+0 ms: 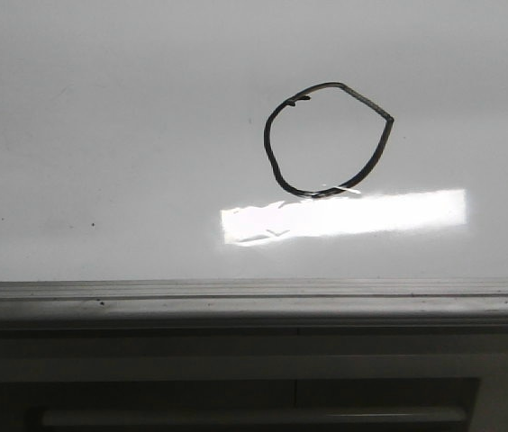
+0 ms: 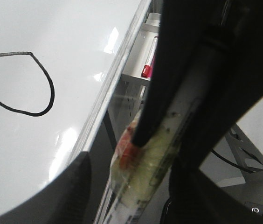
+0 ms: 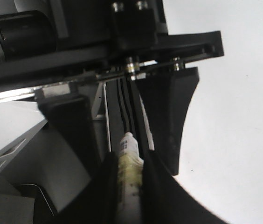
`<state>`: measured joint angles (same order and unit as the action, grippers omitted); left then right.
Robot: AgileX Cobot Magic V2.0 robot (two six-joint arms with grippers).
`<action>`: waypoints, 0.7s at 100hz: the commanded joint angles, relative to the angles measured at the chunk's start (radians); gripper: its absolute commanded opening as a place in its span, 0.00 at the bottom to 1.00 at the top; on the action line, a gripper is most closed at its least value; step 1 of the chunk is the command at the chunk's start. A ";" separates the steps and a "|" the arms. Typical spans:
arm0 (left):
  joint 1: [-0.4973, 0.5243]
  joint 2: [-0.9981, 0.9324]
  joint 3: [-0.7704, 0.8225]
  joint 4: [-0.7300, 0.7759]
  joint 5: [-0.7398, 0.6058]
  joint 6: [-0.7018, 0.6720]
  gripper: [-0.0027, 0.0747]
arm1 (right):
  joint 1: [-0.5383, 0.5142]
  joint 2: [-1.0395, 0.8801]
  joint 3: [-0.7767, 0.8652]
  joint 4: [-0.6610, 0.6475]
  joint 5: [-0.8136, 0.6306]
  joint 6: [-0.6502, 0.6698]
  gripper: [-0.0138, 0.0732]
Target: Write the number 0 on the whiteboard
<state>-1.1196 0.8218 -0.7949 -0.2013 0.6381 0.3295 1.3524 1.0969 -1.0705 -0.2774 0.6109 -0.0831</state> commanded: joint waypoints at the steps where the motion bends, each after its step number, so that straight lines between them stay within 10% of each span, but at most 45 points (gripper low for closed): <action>1: -0.007 -0.003 -0.036 -0.004 -0.045 -0.001 0.36 | 0.002 -0.015 -0.029 -0.016 -0.036 -0.004 0.10; 57: -0.007 0.017 -0.036 0.032 0.016 -0.007 0.01 | 0.003 -0.034 -0.069 -0.016 -0.043 -0.004 0.11; 70: -0.007 0.032 -0.036 0.032 0.013 -0.026 0.01 | 0.000 -0.038 -0.078 -0.016 -0.030 -0.004 0.31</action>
<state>-1.1257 0.8420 -0.8049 -0.1474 0.6941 0.3831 1.3524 1.0949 -1.0972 -0.2616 0.6700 -0.0831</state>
